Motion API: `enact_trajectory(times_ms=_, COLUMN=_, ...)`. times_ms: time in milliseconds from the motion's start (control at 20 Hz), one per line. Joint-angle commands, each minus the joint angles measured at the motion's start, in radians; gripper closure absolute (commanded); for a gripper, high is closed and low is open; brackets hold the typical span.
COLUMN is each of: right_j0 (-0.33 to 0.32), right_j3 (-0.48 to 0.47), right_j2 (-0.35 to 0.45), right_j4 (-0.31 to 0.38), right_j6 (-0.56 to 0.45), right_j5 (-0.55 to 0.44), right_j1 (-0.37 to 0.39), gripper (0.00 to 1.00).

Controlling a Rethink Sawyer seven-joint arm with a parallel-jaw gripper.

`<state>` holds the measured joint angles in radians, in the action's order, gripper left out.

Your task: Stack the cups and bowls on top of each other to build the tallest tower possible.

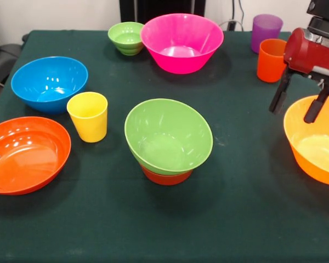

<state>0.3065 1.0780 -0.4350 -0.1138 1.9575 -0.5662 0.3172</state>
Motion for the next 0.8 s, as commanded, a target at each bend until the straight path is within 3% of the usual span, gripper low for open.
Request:
enact_trajectory(times_ms=50, right_j0=-0.013, right_j3=0.170, right_j2=0.129, right_j4=0.011, right_j6=0.116, right_j5=0.035, right_j1=0.003, gripper=0.00)
enact_trajectory(times_ms=350, right_j0=0.008, right_j3=0.241, right_j2=0.115, right_j4=-0.001, right_j6=0.137, right_j5=0.009, right_j1=0.049, gripper=0.00)
enact_trajectory(times_ms=800, right_j0=-0.001, right_j3=0.209, right_j2=0.093, right_j4=-0.011, right_j6=0.135, right_j5=-0.041, right_j1=0.074, gripper=0.00)
